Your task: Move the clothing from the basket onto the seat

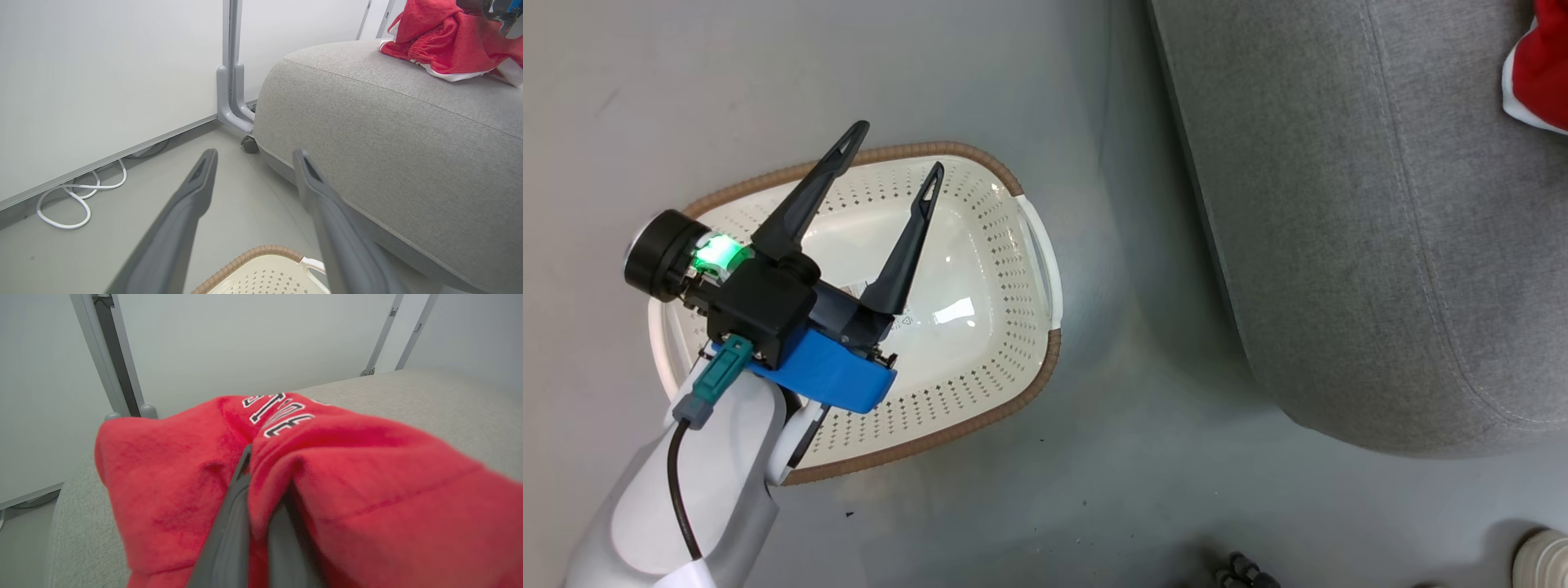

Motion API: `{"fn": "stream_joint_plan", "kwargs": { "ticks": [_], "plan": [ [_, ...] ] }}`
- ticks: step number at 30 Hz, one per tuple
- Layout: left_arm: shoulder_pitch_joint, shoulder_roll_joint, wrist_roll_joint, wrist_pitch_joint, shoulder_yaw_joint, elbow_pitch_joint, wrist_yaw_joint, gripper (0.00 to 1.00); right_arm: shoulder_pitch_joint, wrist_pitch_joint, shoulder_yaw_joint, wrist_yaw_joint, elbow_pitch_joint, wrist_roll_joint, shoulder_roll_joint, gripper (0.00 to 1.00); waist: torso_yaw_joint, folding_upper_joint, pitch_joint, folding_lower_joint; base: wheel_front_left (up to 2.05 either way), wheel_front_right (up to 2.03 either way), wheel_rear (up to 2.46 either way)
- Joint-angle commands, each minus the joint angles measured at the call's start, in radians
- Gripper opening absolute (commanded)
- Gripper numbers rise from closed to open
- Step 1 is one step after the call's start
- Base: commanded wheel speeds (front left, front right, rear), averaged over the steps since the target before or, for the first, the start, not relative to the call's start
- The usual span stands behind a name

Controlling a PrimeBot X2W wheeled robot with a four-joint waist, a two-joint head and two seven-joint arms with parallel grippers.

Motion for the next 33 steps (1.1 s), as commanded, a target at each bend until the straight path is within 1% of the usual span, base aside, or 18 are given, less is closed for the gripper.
{"fn": "stream_joint_plan", "kwargs": {
  "ticks": [1,3,4,5,7,14,20,24,25,27,33],
  "plan": [
    [0.001,0.001,-0.003,-0.003,-0.003,0.003,-0.001,1.0,-0.011,-0.006,0.002,0.0,0.008,-0.008,0.002,0.0,-0.004,0.0,-0.006,-0.0001,0.0,0.0,0.0],
    [0.001,-0.001,-0.006,-0.003,-0.007,0.007,-0.001,1.0,-0.005,-0.01,0.003,0.0,0.014,-0.011,0.002,0.0,-0.006,0.0,-0.013,-0.0001,0.0,0.0,0.0],
    [0.001,-0.002,-0.007,-0.003,-0.009,0.009,-0.001,1.0,-0.002,-0.012,0.003,0.0,0.017,-0.012,0.003,0.17,-0.006,0.0,-0.015,-0.0001,0.0,0.0,0.0],
    [0.001,-0.003,-0.007,-0.003,-0.01,0.011,-0.001,1.0,0.001,-0.013,0.004,0.0,0.02,-0.016,0.005,0.38,-0.007,0.0,-0.018,-0.0001,0.0,0.0,0.0],
    [0.001,-0.005,-0.008,-0.003,-0.012,0.014,-0.001,1.0,0.009,-0.013,0.006,0.0,0.026,-0.021,0.005,1.0,-0.006,0.0,-0.025,-0.0001,0.0,0.0,0.0],
    [0.014,-0.028,-0.02,-0.003,-0.007,0.026,-0.001,1.0,0.04,-0.015,0.018,0.0,0.041,-0.039,0.0,1.0,0.004,0.0,-0.071,-0.0001,0.0,0.0,0.0],
    [0.053,-0.066,-0.037,-0.003,0.018,0.045,-0.001,1.0,0.085,-0.01,0.046,0.0,0.048,-0.049,-0.011,1.0,0.02,0.0,-0.154,-0.0001,0.0,0.0,0.0],
    [0.097,-0.102,-0.049,-0.003,0.036,0.065,-0.001,1.0,0.139,-0.009,0.084,0.0,0.046,-0.061,-0.023,1.0,0.04,0.0,-0.233,-0.0001,0.0,0.0,0.0],
    [0.124,-0.123,-0.051,-0.003,0.049,0.077,-0.001,1.0,0.18,-0.007,0.111,0.0,0.041,-0.068,-0.027,1.0,0.057,0.0,-0.283,-0.0001,0.0,0.0,0.0],
    [0.15,-0.14,-0.054,-0.003,0.063,0.088,-0.001,1.0,0.216,-0.007,0.134,0.0,0.028,-0.069,-0.036,1.0,0.073,0.0,-0.326,-0.0001,0.0,0.0,0.0],
    [0.237,-0.185,-0.067,-0.003,0.117,0.116,-0.001,1.0,0.342,0.0,0.197,0.0,-0.051,-0.046,-0.014,1.0,0.115,0.0,-0.449,-0.0001,0.0,0.0,0.0]
  ]
}}
